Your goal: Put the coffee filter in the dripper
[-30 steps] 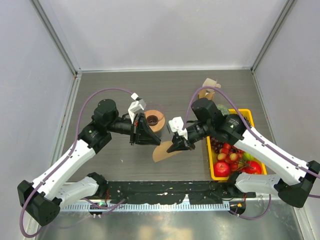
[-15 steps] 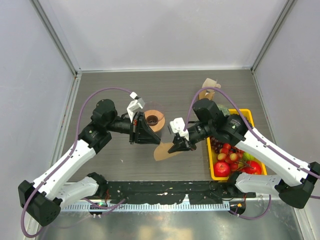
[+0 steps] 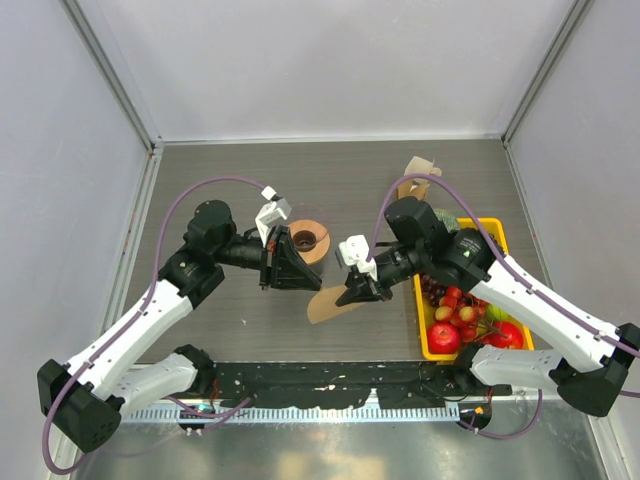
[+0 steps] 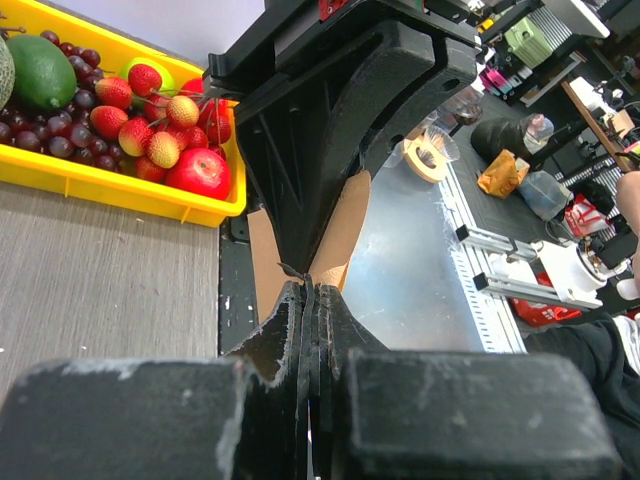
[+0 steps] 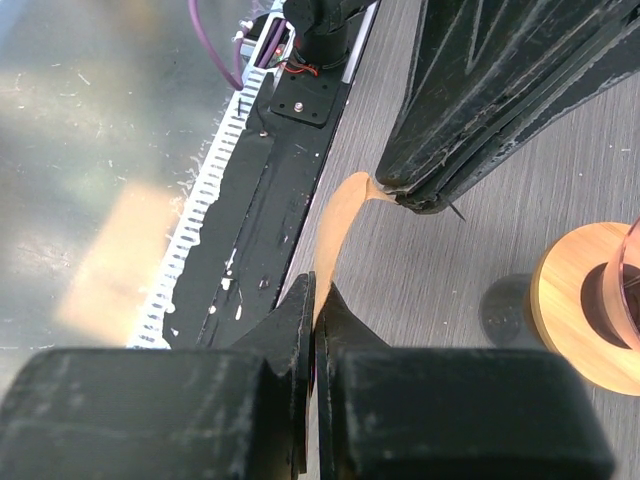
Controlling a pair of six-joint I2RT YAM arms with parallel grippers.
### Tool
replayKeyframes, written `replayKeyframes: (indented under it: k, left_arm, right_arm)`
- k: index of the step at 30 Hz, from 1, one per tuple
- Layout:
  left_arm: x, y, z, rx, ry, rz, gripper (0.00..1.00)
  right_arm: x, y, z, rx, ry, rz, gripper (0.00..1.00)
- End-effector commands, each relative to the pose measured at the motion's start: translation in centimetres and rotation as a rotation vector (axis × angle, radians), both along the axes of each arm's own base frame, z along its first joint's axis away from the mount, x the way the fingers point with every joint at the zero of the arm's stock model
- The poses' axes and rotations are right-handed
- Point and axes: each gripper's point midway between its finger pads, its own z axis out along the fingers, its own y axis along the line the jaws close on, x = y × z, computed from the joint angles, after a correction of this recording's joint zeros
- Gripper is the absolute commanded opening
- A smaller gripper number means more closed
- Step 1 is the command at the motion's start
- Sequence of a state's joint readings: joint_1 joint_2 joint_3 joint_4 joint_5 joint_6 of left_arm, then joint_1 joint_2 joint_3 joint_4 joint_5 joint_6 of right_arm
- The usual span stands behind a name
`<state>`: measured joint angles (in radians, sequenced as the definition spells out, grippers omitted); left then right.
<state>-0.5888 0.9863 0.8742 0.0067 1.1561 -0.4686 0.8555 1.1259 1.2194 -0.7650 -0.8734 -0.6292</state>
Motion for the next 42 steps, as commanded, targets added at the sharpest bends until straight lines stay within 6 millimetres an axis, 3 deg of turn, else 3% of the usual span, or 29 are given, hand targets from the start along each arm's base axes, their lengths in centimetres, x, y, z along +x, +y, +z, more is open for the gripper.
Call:
replayKeyframes:
  k: [1, 6, 17, 30, 42]
  left_arm:
    - [-0.8, 0.2, 0.8, -0.027, -0.044, -0.026, 0.0]
    - [-0.9, 0.3, 0.9, -0.031, -0.047, -0.029, 0.0]
    - [-0.7, 0.2, 0.4, -0.019, -0.051, -0.016, 0.1]
    - [-1.1, 0.1, 0.5, -0.018, -0.042, -0.028, 0.09]
    - [-0.1, 0.4, 0.3, -0.004, -0.017, 0.034, 0.11]
  right_arm:
    - [0.5, 0.6, 1.9, 0.044, -0.042, -0.005, 0.06]
    - [1.0, 0.9, 1.7, 0.039, -0.038, -0.027, 0.05]
    - [1.2, 1.1, 2.1, 0.047, -0.018, -0.043, 0.05]
    - [2.8, 1.7, 2.4, 0.048, 0.018, -0.122, 0.05]
    - [2.1, 1.1, 2.3, 0.056, 0.04, -0.098, 0.05]
